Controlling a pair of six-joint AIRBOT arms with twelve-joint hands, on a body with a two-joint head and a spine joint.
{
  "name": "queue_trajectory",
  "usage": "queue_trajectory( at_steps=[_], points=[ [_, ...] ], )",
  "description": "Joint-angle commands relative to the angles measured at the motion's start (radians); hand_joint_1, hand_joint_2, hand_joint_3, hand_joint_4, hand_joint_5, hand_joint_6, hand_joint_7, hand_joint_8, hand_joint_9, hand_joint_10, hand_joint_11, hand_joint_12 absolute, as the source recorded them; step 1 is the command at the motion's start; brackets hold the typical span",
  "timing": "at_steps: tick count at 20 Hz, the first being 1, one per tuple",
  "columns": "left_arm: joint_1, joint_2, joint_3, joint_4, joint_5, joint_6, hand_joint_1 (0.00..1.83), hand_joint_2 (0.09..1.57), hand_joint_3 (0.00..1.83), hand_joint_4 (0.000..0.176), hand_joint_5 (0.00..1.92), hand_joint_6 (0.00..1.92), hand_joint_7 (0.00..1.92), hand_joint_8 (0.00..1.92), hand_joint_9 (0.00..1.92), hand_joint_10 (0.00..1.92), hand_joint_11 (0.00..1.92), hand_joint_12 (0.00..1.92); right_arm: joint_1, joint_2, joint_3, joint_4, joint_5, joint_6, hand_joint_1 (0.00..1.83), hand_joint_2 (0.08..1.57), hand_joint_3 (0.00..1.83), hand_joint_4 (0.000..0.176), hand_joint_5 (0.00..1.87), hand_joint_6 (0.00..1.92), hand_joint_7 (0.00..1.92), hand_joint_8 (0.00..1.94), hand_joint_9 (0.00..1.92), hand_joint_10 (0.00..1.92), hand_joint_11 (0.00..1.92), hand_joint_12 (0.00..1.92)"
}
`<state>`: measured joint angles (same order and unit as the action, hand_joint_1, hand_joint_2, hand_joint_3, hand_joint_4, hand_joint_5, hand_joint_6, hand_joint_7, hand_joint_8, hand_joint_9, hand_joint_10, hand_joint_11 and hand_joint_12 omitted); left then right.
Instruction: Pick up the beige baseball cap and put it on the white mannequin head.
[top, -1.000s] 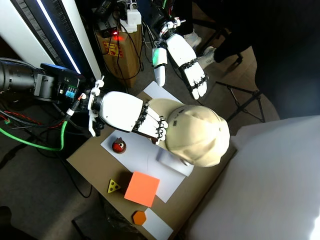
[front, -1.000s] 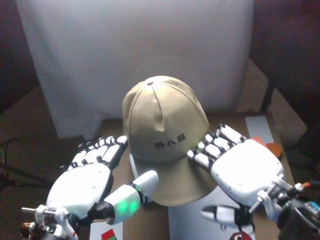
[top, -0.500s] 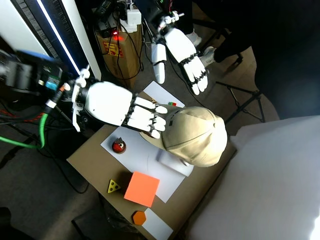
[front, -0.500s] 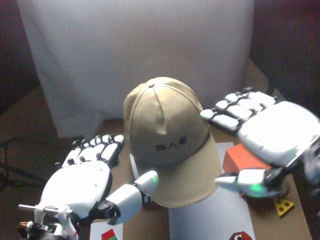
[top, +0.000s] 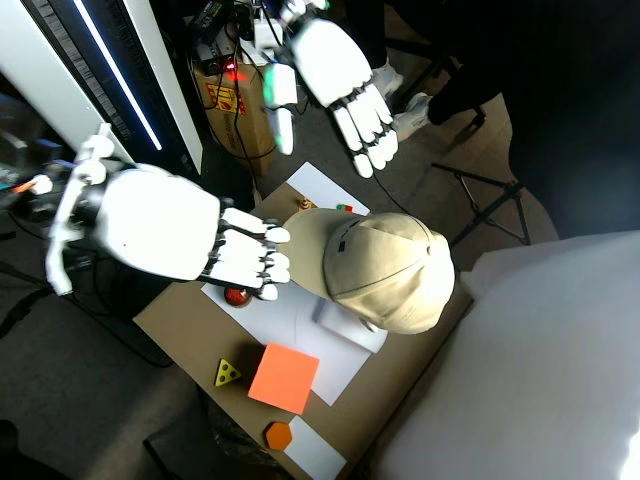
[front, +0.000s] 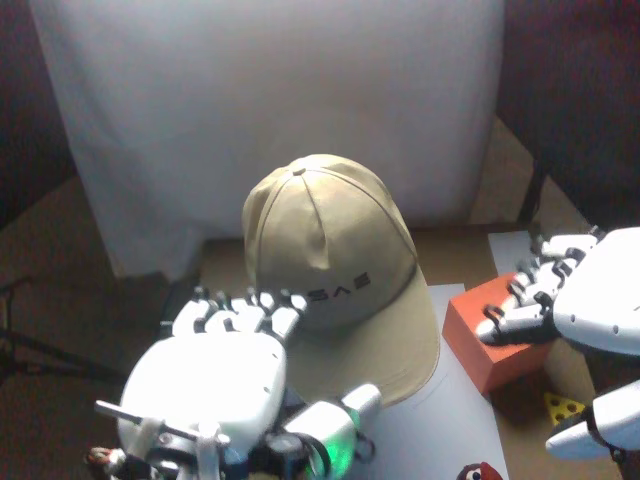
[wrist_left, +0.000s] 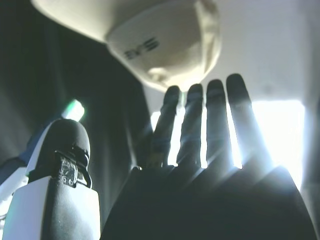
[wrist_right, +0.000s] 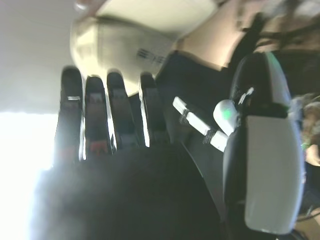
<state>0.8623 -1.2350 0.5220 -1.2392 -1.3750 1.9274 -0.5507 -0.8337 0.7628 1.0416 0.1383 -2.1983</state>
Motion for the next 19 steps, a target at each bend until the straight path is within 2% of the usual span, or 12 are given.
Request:
queue_trajectory(
  at_steps=[1, 2, 3, 4, 5, 7, 9, 10, 11, 12, 13, 19],
  points=[
    [-0.014, 0.004, -0.013, 0.071, -0.069, 0.008, 0.23, 1.13, 0.0, 0.025, 0.49, 0.02, 0.6, 0.04, 0.63, 0.08, 0.26, 0.86, 0.01, 0.002, -0.002, 0.019, 0.039, 0.011, 0.6, 1.02, 0.0, 0.026, 0.62, 0.03, 0.74, 0.1, 0.61, 0.47, 0.34, 1.31],
    [-0.018, 0.001, -0.028, 0.069, -0.07, 0.007, 0.52, 1.09, 0.0, 0.0, 0.74, 0.77, 0.8, 0.76, 0.77, 0.98, 0.64, 1.21, 0.009, -0.002, -0.004, 0.025, 0.052, 0.045, 0.82, 1.01, 0.0, 0.0, 0.83, 0.63, 0.75, 0.86, 0.59, 1.48, 0.69, 1.75],
    [-0.025, -0.005, -0.045, 0.067, -0.07, 0.007, 0.52, 1.09, 0.0, 0.0, 0.74, 0.77, 0.8, 0.76, 0.77, 0.98, 0.64, 1.21, 0.009, -0.012, -0.004, 0.027, 0.058, 0.06, 0.82, 1.01, 0.0, 0.0, 0.83, 0.63, 0.75, 0.86, 0.59, 1.48, 0.69, 1.75],
    [-0.033, -0.009, -0.058, 0.048, -0.07, 0.008, 0.69, 1.06, 0.0, 0.0, 0.64, 1.47, 0.72, 1.45, 0.74, 1.64, 0.78, 1.62, 0.011, -0.025, -0.004, 0.043, 0.073, 0.06, 0.89, 1.02, 0.0, 0.0, 0.76, 1.34, 0.7, 1.55, 0.73, 1.83, 0.92, 1.89],
    [-0.039, -0.013, -0.067, 0.034, -0.07, 0.009, 0.82, 1.07, 0.0, 0.0, 0.59, 1.83, 0.67, 1.83, 0.78, 1.86, 0.88, 1.86, 0.01, -0.035, -0.003, 0.068, 0.079, 0.06, 0.95, 1.03, 0.0, 0.0, 0.73, 1.8, 0.74, 1.86, 0.91, 1.9, 1.14, 1.91],
    [-0.06, -0.023, -0.078, 0.012, -0.072, 0.034, 0.95, 1.12, 0.01, 0.0, 1.04, 1.92, 1.03, 1.92, 1.02, 1.92, 1.12, 1.92, 0.005, -0.064, 0.005, 0.127, 0.089, 0.06, 0.97, 1.09, 0.01, 0.0, 1.04, 1.92, 1.18, 1.94, 1.45, 1.92, 1.7, 1.92],
    [-0.093, -0.035, -0.081, -0.037, -0.071, 0.111, 0.91, 1.12, 0.0, 0.0, 1.2, 1.92, 1.28, 1.92, 1.31, 1.92, 1.38, 1.92, -0.01, -0.089, 0.008, 0.137, 0.109, 0.067, 0.83, 1.25, 0.01, 0.0, 1.26, 1.92, 1.48, 1.94, 1.71, 1.92, 1.89, 1.92],
    [-0.099, -0.039, -0.079, -0.037, -0.071, 0.114, 0.93, 1.12, 0.0, 0.068, 1.22, 1.92, 1.33, 1.92, 1.39, 1.92, 1.47, 1.92, -0.018, -0.1, 0.008, 0.137, 0.121, 0.068, 0.8, 1.3, 0.0, 0.058, 1.3, 1.92, 1.52, 1.94, 1.72, 1.92, 1.9, 1.92],
    [-0.105, -0.044, -0.078, -0.044, -0.071, 0.114, 0.95, 1.12, 0.0, 0.095, 1.23, 1.92, 1.36, 1.92, 1.42, 1.92, 1.53, 1.92, -0.028, -0.111, 0.01, 0.137, 0.134, 0.068, 0.79, 1.34, 0.0, 0.152, 1.32, 1.92, 1.52, 1.94, 1.72, 1.92, 1.9, 1.92],
    [-0.111, -0.048, -0.077, -0.055, -0.071, 0.115, 0.95, 1.12, 0.0, 0.095, 1.23, 1.92, 1.36, 1.92, 1.42, 1.92, 1.53, 1.92, -0.035, -0.122, 0.012, 0.137, 0.148, 0.068, 0.79, 1.34, 0.0, 0.152, 1.32, 1.92, 1.52, 1.94, 1.72, 1.92, 1.9, 1.92],
    [-0.117, -0.049, -0.077, -0.07, -0.071, 0.116, 0.98, 1.12, 0.0, 0.115, 1.22, 1.92, 1.36, 1.92, 1.42, 1.92, 1.55, 1.92, -0.042, -0.13, 0.014, 0.137, 0.163, 0.072, 0.8, 1.36, 0.01, 0.175, 1.33, 1.92, 1.51, 1.94, 1.71, 1.92, 1.9, 1.92],
    [-0.13, -0.046, -0.081, -0.096, -0.072, 0.153, 0.97, 1.14, 0.0, 0.128, 1.21, 1.92, 1.36, 1.92, 1.42, 1.92, 1.55, 1.92, -0.032, -0.137, 0.022, 0.137, 0.156, 0.098, 0.86, 1.36, 0.0, 0.176, 1.29, 1.92, 1.46, 1.94, 1.67, 1.92, 1.87, 1.92]
  ],
)
